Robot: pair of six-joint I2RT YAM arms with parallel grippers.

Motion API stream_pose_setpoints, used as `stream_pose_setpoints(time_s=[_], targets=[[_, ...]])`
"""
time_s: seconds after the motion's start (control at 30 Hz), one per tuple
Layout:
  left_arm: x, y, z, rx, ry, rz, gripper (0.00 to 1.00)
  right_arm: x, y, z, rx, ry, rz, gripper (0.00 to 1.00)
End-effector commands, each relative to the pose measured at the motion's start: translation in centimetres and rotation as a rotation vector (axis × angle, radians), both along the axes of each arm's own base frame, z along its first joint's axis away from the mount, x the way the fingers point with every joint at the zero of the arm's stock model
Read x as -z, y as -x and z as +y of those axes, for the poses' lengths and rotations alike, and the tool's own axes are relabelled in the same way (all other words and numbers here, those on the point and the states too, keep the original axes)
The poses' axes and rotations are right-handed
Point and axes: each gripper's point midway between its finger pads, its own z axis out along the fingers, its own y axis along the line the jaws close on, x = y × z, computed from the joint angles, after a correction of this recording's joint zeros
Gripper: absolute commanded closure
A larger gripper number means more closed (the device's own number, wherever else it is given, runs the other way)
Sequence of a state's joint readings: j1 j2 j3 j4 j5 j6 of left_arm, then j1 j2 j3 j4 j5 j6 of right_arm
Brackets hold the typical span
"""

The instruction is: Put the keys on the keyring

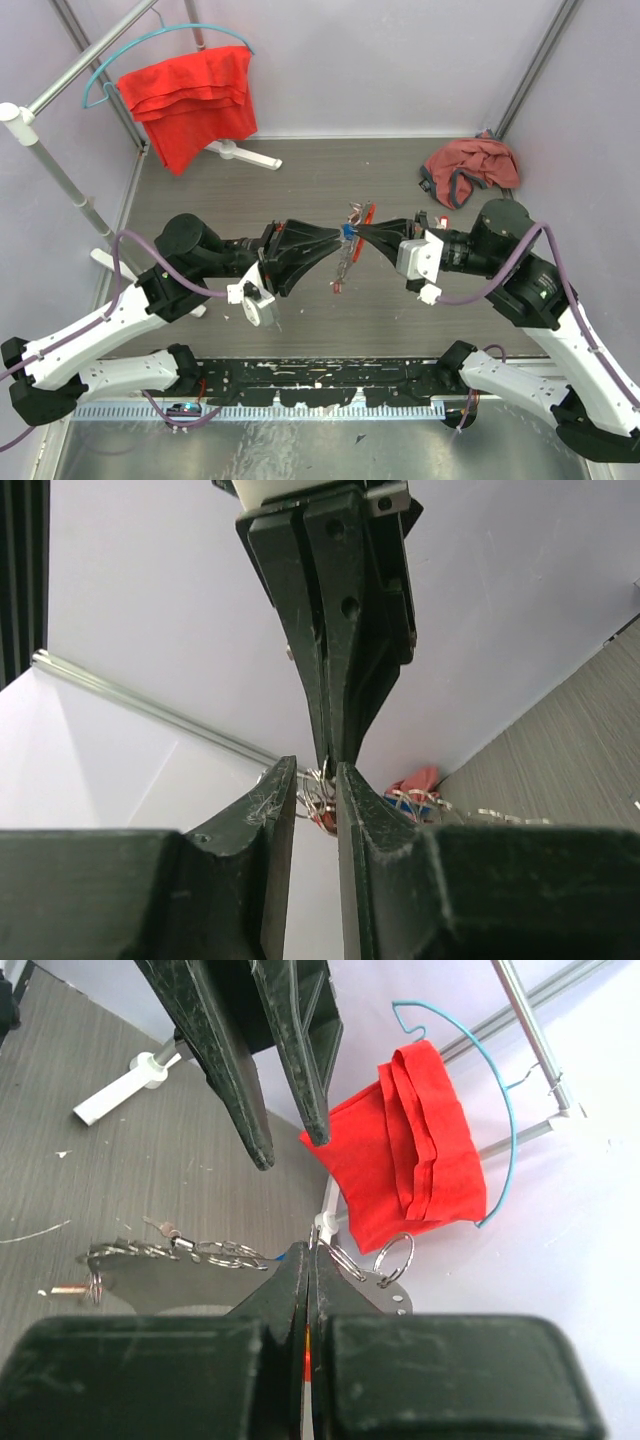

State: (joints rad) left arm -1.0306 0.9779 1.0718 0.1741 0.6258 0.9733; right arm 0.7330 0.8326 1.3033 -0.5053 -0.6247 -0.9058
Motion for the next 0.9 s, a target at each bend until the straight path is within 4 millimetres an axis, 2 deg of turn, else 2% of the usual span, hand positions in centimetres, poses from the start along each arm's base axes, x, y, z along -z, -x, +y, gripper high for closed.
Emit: stream_pose_setpoints(time_s=[0.0, 0.2, 0.4, 0.53, 0.87], targets=[[-1.6, 0.0, 0.4, -0.011, 0.039, -0.002, 0.71, -4.4, 2.0, -1.3, -0.023, -0.110, -0.156, 0.99], [-1.4, 0.0, 0.4, -0.013, 0.031, 0.003, 0.73, -5.1, 3.3, -2.1, -0.045, -0.119, -0.303, 0.99], [-1.4, -0.1, 0.4, -0.018, 0.025, 0.008, 0.74, -5.0, 4.3, -2.3, -0.092, -0.049, -0.416, 0.99], [-1.3, -0.2, 0.3, -0.021, 0.018, 0.011, 0.75, -5.7, 5.0, -2.5, -0.119, -0.023, -0.484, 0.99], [-0.5, -1.1, -0.3, -0.046, -0.004, 0.048, 0.73, -6.1, 6.1, -3.1, -0.139, -0.025, -0.515, 0.99]])
